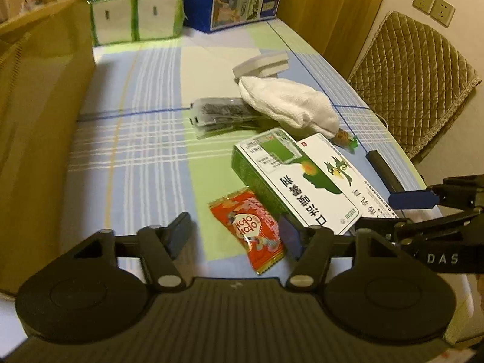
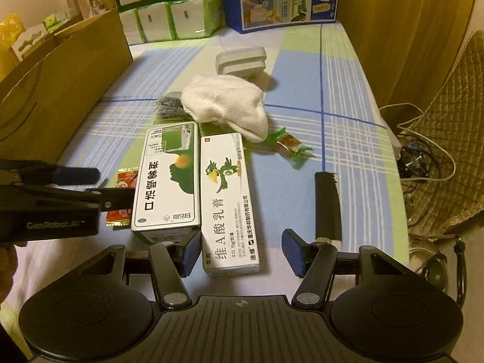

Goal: Organize objects
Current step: 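Grasp the red snack packet with the left tool while the right tool grasps the white parrot ointment box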

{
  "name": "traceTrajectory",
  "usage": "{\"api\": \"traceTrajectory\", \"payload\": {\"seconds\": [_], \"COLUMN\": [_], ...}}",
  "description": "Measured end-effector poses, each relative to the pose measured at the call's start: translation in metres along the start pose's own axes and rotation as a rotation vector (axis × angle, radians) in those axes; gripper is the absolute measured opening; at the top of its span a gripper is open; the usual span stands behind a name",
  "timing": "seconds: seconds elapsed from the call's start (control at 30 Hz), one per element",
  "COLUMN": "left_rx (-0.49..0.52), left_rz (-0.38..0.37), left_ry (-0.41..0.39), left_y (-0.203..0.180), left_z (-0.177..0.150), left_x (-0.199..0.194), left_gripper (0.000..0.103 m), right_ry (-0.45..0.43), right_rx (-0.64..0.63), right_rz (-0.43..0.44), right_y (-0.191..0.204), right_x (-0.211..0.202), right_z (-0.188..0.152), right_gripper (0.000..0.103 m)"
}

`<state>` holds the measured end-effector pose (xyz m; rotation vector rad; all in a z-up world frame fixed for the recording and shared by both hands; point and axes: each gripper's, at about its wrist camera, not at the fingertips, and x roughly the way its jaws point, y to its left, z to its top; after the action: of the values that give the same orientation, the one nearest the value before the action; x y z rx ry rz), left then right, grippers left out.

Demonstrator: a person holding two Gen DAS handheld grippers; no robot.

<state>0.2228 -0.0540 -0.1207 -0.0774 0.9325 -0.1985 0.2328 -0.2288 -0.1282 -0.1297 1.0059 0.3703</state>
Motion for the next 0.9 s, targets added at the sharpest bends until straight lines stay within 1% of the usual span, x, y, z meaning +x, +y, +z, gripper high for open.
{"api": "traceTrajectory", "payload": {"seconds": [0.1,0.17,0.2,0.27,0.37,0.47,0.57,0.63,0.73,0.8,0.9], "left_rx": [0.013,0.031,0.04,0.059,0.101,0.13,0.17,0.182,0.191,0.197,0.198], "left_rz": [-0.004,-0.005,-0.004,-0.003,0.009,0.013,0.011,0.012,0.013,0.029,0.052], "left_ry": [0.0,0.003,0.002,0.0,-0.002,-0.001,0.001,0.002,0.0,-0.003,-0.016], "left_y": [-0.002,-0.003,-0.004,-0.006,-0.008,-0.007,-0.007,-0.006,-0.004,-0.002,-0.001], "left_z": [0.002,0.002,0.002,0.0,-0.004,-0.01,-0.024,-0.033,-0.046,-0.05,-0.052], "left_x": [0.004,0.005,0.005,0.003,-0.001,-0.009,-0.021,-0.029,-0.04,-0.045,-0.049], "left_gripper": [0.052,0.042,0.039,0.031,0.029,0.029,0.029,0.029,0.03,0.031,0.033], "right_ry": [-0.004,0.003,0.009,0.006,0.02,0.057,0.087,0.093,0.111,0.114,0.11], "right_rx": [0.004,0.008,0.015,0.027,0.03,0.036,0.047,0.029,0.028,-0.003,0.008], "right_rz": [0.006,0.007,0.014,0.019,0.02,0.012,-0.002,-0.022,0.029,0.018,0.022], "right_y": [-0.001,-0.002,-0.004,-0.005,-0.004,-0.004,-0.003,0.0,0.003,0.006,0.007], "right_x": [0.004,0.008,0.01,0.01,0.008,0.001,-0.009,-0.015,-0.019,-0.018,-0.017], "right_z": [0.002,0.003,0.004,0.003,0.001,-0.004,-0.01,-0.011,-0.013,-0.014,-0.013], "right_gripper": [0.054,0.048,0.041,0.041,0.039,0.038,0.038,0.038,0.038,0.038,0.039]}}
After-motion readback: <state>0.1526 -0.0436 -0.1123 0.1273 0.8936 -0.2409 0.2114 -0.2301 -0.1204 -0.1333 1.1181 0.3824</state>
